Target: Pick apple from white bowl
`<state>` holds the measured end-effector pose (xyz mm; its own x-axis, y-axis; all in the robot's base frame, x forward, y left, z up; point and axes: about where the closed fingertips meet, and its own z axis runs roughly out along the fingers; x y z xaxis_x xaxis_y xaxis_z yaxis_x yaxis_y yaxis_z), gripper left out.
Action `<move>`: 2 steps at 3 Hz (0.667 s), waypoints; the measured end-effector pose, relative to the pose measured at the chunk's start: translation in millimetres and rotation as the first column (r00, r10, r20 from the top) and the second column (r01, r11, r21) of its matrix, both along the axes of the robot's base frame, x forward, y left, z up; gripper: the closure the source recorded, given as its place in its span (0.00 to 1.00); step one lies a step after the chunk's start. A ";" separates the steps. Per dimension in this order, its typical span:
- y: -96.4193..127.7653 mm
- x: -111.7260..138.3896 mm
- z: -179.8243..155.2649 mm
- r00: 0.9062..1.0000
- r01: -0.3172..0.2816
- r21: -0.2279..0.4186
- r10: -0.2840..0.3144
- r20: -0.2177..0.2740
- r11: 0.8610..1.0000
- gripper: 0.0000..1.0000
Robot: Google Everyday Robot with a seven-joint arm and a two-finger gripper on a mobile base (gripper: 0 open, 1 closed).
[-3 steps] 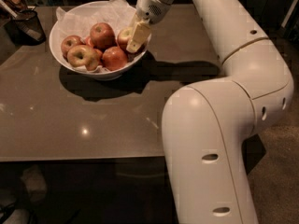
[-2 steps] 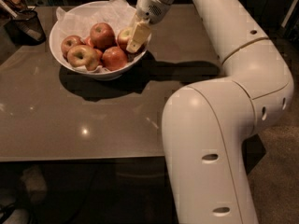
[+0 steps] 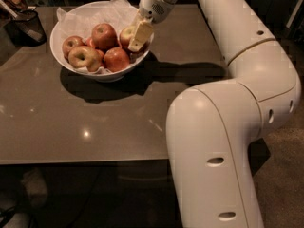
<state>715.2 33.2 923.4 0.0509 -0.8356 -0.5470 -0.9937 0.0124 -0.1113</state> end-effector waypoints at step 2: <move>-2.8 -3.6 30.3 0.998 0.009 0.016 -0.010 0.066 1.000 1.00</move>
Offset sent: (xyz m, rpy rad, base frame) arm -0.0206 -0.0127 0.0492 0.0026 -0.0801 0.0021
